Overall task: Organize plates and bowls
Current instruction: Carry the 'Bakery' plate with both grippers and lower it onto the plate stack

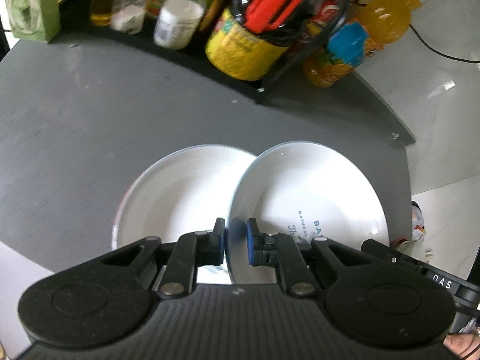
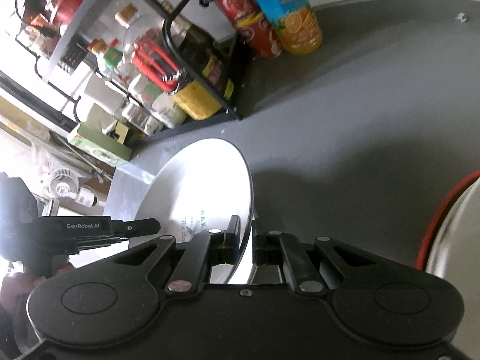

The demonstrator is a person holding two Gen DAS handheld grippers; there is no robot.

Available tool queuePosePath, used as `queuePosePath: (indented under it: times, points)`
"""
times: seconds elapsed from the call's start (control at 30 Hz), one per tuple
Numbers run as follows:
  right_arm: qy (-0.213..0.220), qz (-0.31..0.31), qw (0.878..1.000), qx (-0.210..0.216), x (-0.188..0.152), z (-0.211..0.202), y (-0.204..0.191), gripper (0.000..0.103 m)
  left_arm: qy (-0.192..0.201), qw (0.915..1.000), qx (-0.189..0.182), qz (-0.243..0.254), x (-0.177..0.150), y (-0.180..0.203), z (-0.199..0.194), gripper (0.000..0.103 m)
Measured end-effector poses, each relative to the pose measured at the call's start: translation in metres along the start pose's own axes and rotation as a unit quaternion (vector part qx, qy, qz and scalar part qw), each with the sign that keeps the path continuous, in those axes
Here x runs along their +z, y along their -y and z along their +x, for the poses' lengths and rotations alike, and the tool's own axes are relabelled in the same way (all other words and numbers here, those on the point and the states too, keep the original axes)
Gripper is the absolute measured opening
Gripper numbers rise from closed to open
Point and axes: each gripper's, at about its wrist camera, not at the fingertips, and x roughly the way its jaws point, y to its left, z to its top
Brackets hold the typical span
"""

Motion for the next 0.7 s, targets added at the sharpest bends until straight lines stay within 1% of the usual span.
queuePosePath:
  times: [0.3,0.7]
  points:
    - [-0.022,-0.011,1.000,-0.013,-0.013,0.021,-0.010,0.007,-0.013,0.9997,0.008,-0.019,-0.011,-0.031,0.008,0.013]
    - [-0.049,-0.038,0.997,-0.053,-0.021,0.040,-0.023,0.007,-0.026,0.9987,0.025,-0.036,-0.019,-0.049,0.024,0.014]
